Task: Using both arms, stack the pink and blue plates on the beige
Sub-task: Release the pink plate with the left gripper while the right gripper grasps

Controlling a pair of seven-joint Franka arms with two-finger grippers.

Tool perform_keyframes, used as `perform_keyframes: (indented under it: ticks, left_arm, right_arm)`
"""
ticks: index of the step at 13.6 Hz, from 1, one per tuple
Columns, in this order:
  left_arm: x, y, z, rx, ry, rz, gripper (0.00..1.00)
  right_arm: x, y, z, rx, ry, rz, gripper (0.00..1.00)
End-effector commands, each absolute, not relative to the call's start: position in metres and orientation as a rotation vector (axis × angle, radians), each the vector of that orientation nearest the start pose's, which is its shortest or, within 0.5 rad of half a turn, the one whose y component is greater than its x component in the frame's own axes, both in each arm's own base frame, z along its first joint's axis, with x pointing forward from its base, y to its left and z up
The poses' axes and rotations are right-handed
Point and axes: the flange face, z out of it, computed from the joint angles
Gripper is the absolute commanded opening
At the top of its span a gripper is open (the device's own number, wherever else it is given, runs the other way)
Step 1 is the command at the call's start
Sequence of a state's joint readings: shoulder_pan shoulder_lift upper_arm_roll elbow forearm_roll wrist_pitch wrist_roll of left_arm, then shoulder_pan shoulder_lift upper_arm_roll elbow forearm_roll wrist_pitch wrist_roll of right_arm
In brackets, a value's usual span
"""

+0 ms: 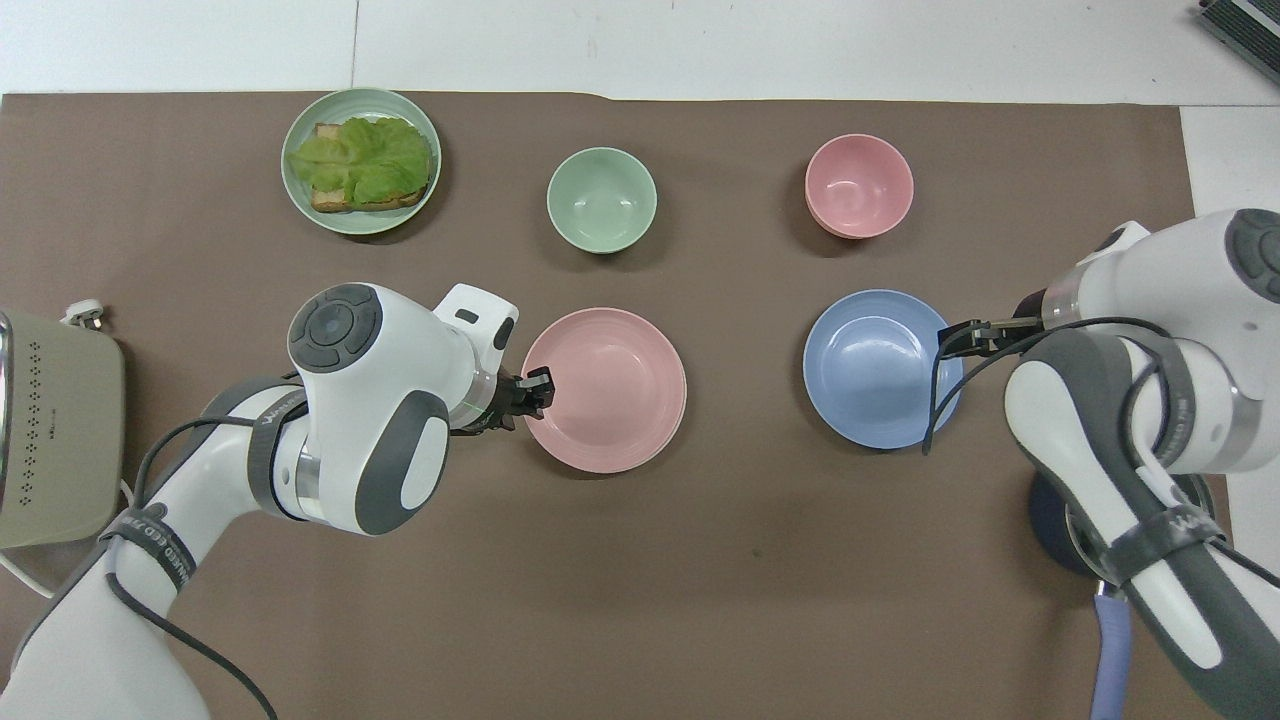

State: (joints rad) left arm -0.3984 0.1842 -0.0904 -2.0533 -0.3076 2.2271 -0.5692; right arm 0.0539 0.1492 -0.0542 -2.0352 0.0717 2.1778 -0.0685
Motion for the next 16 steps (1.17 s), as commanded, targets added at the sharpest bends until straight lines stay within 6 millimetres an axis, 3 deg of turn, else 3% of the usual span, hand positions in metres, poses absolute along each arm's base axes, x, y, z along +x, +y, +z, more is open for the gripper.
perform_keyframes:
  ticks: [1,3,5,9,12,14,16]
  left_arm:
    - [0.512,-0.270,0.376,-3.321,-0.441,0.251,1.00]
    - [0.524,-0.253,0.412,-3.245,-0.356,0.245,1.00]
    - [0.542,-0.217,0.454,-3.226,-0.379,0.188,1.00]
    - [0.568,-0.135,0.537,-3.177,-0.179,0.092,1.00]
    - [0.573,-0.073,0.568,-3.128,-0.043,0.109,1.00]
    - [0.573,-0.054,0.580,-3.095,0.026,0.113,1.00]
    - [0.568,-0.041,0.593,-3.093,0.019,0.085,1.00]
  right_arm:
    - [0.567,-0.002,0.343,-3.073,-0.143,-0.012,1.00]
    - [0.565,-0.022,0.327,-3.047,-0.126,0.011,1.00]
    - [0.562,-0.026,0.309,-3.005,-0.079,0.034,1.00]
    - [0.558,-0.035,0.298,-2.995,-0.053,0.049,0.99]
    - [0.557,-0.036,0.294,-2.994,-0.051,0.058,0.37]
    - [0.558,-0.036,0.293,-2.982,-0.024,0.062,0.00]
    - [0.561,-0.038,0.295,-2.980,-0.018,0.071,0.00]
